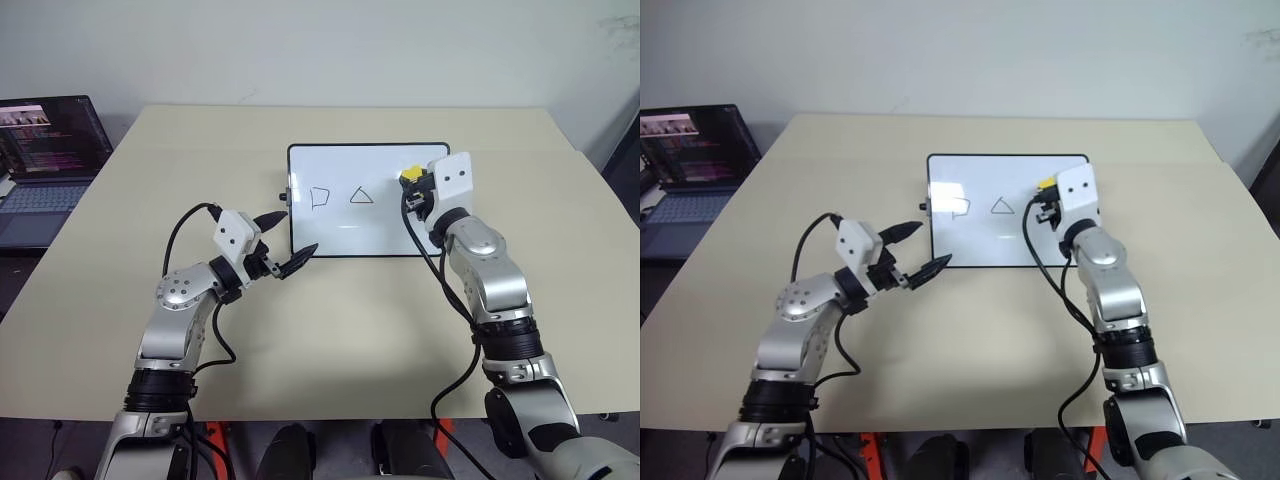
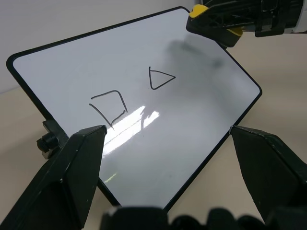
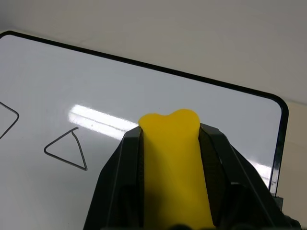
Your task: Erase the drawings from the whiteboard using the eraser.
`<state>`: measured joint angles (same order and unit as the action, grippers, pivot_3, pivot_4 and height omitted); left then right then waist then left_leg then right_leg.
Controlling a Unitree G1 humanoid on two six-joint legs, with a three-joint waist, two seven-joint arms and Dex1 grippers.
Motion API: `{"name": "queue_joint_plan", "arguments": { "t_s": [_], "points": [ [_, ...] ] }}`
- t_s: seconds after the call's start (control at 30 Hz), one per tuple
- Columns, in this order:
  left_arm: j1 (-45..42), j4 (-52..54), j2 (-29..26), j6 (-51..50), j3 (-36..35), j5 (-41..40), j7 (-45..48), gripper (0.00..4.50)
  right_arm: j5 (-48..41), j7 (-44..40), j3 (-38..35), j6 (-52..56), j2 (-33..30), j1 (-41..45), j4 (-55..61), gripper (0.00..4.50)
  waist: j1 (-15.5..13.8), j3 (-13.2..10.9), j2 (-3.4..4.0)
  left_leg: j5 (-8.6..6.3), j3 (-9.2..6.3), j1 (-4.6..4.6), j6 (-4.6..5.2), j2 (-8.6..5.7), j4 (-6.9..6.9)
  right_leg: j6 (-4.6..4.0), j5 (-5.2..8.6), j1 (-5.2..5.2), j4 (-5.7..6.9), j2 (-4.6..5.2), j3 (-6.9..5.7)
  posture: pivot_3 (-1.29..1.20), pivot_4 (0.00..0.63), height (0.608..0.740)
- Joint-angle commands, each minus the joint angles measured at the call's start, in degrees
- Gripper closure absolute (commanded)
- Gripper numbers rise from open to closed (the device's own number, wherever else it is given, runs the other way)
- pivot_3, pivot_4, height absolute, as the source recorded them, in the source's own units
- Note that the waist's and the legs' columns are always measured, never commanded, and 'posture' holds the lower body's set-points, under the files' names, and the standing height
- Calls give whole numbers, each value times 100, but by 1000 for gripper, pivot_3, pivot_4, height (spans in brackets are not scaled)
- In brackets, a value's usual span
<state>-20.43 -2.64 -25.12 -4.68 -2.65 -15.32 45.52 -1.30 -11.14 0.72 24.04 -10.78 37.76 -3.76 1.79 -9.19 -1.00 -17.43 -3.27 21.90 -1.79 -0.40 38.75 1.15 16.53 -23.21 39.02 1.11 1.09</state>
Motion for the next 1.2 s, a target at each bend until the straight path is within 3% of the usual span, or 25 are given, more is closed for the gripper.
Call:
{"name": "queue_joint_plan", "arguments": {
  "t_s": [0.03, 0.67, 1.2],
  "points": [
    [-93, 45, -29, 116, -33, 6, -52, 0, -36, 6, -46, -116, 15, 181, 172, 3232, 0, 0, 0, 0, 0, 0, 0, 0, 0, 0, 0, 0, 0, 0, 0, 0, 150, 740],
    [-217, -159, 82, 294, 54, 10, 8, 0, 113, 49, 461, -622, 700, 586, -476, 3232, 7, 0, 0, 0, 0, 0, 0, 0, 0, 0, 0, -2, 1, 0, -1, 0, 150, 740],
    [-199, -116, 78, 294, 78, -24, 2, 0, 329, 0, 489, -1970, 781, 1295, -2626, 3232, 12, -1, 1, 0, 2, 0, -1, 0, -1, 0, 0, -4, 2, 1, 1, 0, 150, 740]
  ]
}}
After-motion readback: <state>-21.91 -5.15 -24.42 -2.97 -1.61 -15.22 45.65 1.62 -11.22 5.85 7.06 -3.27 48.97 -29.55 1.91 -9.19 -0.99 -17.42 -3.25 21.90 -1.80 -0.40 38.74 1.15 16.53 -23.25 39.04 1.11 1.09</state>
